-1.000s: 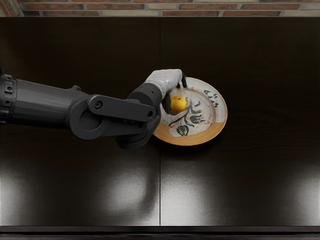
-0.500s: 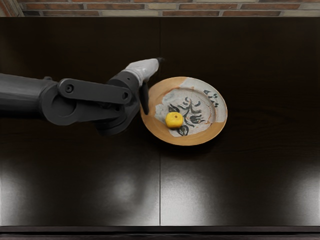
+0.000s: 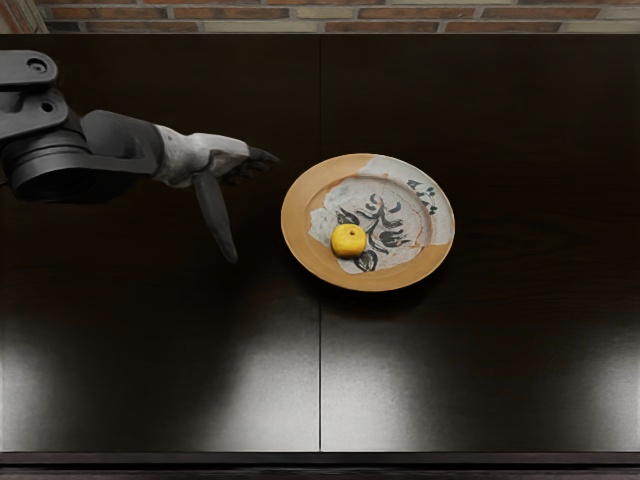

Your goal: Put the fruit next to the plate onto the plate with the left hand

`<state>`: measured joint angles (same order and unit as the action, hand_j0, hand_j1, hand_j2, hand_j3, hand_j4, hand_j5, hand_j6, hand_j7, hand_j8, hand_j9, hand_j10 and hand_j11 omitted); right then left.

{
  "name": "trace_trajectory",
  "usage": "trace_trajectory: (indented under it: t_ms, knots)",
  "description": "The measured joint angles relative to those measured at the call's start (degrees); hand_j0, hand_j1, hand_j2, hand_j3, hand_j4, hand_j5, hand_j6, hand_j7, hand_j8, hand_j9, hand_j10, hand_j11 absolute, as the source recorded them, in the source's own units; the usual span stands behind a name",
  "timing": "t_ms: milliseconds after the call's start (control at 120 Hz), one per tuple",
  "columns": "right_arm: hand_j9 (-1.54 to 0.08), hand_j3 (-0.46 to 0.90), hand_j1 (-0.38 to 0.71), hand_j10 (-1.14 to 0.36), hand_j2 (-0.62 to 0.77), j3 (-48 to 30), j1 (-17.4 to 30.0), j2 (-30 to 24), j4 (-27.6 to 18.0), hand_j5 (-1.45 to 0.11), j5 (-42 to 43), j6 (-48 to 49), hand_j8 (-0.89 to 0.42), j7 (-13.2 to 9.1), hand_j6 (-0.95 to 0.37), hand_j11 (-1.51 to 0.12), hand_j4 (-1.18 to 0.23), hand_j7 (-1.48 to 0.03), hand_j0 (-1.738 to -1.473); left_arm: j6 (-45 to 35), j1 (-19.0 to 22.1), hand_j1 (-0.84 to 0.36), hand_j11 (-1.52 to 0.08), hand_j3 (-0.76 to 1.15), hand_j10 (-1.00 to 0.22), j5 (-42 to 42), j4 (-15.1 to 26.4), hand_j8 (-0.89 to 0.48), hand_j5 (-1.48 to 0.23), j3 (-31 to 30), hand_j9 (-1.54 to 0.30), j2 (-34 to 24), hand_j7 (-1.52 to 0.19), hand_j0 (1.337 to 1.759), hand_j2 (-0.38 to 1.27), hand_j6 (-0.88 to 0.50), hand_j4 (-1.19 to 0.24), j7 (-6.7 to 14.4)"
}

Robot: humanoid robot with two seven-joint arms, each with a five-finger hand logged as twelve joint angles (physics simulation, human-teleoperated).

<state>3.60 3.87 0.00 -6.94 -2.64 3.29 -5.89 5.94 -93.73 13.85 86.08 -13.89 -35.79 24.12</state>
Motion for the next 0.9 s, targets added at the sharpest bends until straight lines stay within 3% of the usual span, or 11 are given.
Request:
trace_trajectory:
  t_ms: [92, 258, 542, 900]
  knots:
    - [-0.03, 0.00, -0.32, -0.02, 0.00, 0.00, 0.00, 0.00, 0.00, -0.03, 0.00, 0.00, -0.02, 0.00, -0.02, -0.03, -0.02, -0.03, -1.658, 4.91, 1.49, 0.35, 0.00, 0.00, 0.00, -2.56, 0.08, 0.00, 0.00, 1.88, 0.00, -1.01, 0.00, 1.658, 0.00, 0.00, 0.00, -0.83]
    - [-0.03, 0.00, -0.32, -0.02, 0.00, 0.00, 0.00, 0.00, 0.00, -0.03, 0.00, 0.00, -0.02, 0.00, -0.02, -0.03, -0.02, -0.03, -1.658, 12.99, 4.22, 0.35, 0.00, 0.00, 0.00, -6.40, 0.06, 0.00, 0.00, 5.07, 0.00, -8.12, 0.00, 1.658, 0.00, 0.00, 0.00, -2.58]
    - [-0.03, 0.00, -0.32, -0.02, 0.00, 0.00, 0.00, 0.00, 0.00, -0.03, 0.00, 0.00, -0.02, 0.00, -0.02, -0.03, -0.02, -0.03, -1.658, 25.65, 10.29, 0.35, 0.00, 0.00, 0.00, -16.53, -2.60, 0.00, 0.00, 10.36, 0.00, -11.46, 0.00, 1.658, 0.00, 0.00, 0.00, -3.16]
    - [-0.03, 0.00, -0.32, -0.02, 0.00, 0.00, 0.00, 0.00, 0.00, -0.03, 0.00, -0.01, -0.02, 0.00, -0.02, -0.03, -0.02, -0.03, -1.658, 28.97, 14.43, 0.35, 0.00, 0.00, 0.00, -21.95, -9.58, 0.00, 0.00, 13.10, 0.00, -13.66, 0.00, 1.658, 0.00, 0.00, 0.00, -3.20]
